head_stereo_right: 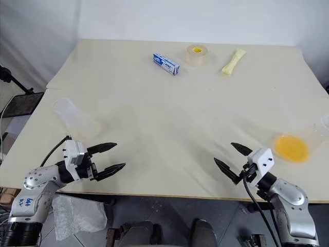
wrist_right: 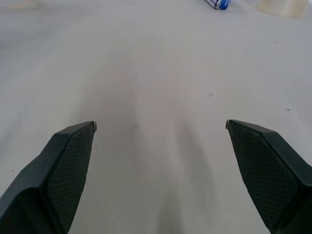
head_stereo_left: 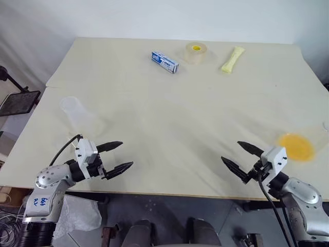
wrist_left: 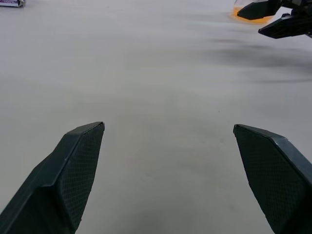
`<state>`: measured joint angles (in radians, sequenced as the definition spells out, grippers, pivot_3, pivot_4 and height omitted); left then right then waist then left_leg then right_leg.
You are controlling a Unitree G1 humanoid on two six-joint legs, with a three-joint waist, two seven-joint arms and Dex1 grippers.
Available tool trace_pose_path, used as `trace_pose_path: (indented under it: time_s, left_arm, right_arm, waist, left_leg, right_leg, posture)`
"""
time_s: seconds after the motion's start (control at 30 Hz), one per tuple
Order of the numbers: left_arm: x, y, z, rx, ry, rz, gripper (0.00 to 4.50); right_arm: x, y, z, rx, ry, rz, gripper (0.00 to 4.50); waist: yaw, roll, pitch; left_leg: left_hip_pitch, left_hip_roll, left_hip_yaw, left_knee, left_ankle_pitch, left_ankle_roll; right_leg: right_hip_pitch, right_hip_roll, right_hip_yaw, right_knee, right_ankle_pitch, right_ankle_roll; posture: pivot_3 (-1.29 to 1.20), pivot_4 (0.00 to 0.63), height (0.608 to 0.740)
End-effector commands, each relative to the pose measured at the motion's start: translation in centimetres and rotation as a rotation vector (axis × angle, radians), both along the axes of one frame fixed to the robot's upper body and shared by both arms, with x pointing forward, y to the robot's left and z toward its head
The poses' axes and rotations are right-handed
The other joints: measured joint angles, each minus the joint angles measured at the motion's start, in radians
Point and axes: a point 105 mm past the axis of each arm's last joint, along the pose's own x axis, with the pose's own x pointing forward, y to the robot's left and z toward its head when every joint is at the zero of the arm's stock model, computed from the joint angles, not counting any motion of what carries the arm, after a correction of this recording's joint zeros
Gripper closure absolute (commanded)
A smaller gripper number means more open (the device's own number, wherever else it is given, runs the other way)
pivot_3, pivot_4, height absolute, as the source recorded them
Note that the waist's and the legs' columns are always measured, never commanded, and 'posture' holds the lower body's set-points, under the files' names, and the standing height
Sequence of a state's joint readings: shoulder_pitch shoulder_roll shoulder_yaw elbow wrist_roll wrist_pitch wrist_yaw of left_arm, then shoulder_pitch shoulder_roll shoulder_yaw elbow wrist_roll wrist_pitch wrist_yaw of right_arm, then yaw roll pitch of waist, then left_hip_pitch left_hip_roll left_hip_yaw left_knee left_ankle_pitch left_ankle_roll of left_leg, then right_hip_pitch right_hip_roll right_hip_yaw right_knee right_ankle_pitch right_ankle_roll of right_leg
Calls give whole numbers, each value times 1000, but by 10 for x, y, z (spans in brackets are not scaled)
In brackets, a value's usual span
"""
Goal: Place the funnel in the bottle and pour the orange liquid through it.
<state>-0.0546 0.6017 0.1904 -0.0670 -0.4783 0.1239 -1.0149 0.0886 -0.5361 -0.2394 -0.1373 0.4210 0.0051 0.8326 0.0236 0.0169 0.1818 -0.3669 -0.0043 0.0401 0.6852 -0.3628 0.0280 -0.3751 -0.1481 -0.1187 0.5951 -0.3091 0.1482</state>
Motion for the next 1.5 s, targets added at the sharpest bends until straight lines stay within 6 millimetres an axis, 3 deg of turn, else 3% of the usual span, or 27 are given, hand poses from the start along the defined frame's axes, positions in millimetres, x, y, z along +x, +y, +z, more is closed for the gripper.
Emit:
trace_pose_path:
  time_s: [0.03, 0.17, 0.33, 0.43, 0.63, 0.77, 0.93, 1.17, 1.5]
  left_arm:
    - [1, 4, 15, -12, -54, 16, 0]
    - [11, 10, 18, -70, -20, 115, 0]
    - [4, 3, 2, -21, 88, 145, 0]
    - [-3, 7, 10, -86, 46, 196, 0]
    - [-27, 45, 27, -116, -53, 447, 0]
    - [-75, 93, 30, -133, -71, 707, 0]
    - [-94, 115, 34, -130, -74, 840, 0]
    - [-58, 129, 45, -190, -109, 940, 0]
    - [14, 127, 59, -184, -131, 864, 0]
  right_arm:
    - [1, 6, 10, 9, -40, 12, 31]
    - [2, 12, 9, 17, -38, 39, 31]
    - [8, 22, 5, 26, -26, 94, 31]
    - [17, 28, 4, 37, -21, 127, 31]
    - [34, 35, 2, 36, -9, 197, 31]
    - [53, 39, 7, 29, -20, 233, 31]
    - [60, 45, 12, 36, -36, 260, 31]
    - [57, 50, 16, 46, -53, 269, 31]
    - [44, 48, 19, 46, -76, 226, 31]
  waist:
    - [0, 0, 0]
    - [-1, 0, 0]
    - [-3, 0, 0]
    - [-3, 0, 0]
    - [-8, -1, 0]
    - [-22, -3, 0]
    - [-6, -4, 0]
    - [3, -4, -1]
    - [-3, -4, -1]
  left_leg:
    - [0, 0, 0, 0, 0, 0]
    - [0, 0, 0, 1, 0, 0]
    - [0, 0, 0, 1, 0, 0]
    - [1, 0, 0, 1, 0, 0]
    - [1, 1, -1, 1, 0, 0]
    - [1, 0, 0, 2, 0, 0]
    - [-1, 0, -2, 3, 0, 0]
    - [-2, -1, -4, 9, -1, 1]
    - [-1, 0, -3, 9, -1, 0]
  right_leg:
    - [0, 0, 0, 0, 0, 0]
    - [0, 0, 0, 1, 0, 0]
    - [0, 0, 0, 1, 0, 0]
    - [0, 0, 1, 2, 0, 0]
    - [0, 0, 1, 1, 0, 0]
    - [0, -1, 2, 1, 0, 0]
    - [1, 0, 1, 0, 0, 0]
    - [2, -1, 3, 2, 0, 0]
    - [0, 1, 1, 9, 0, 0]
  posture:
    - [0, 150, 740]
    - [0, 150, 740]
    - [0, 150, 740]
    - [0, 150, 740]
    - [0, 150, 740]
    - [0, 150, 740]
    - [0, 150, 740]
    - [0, 150, 740]
    - [0, 150, 740]
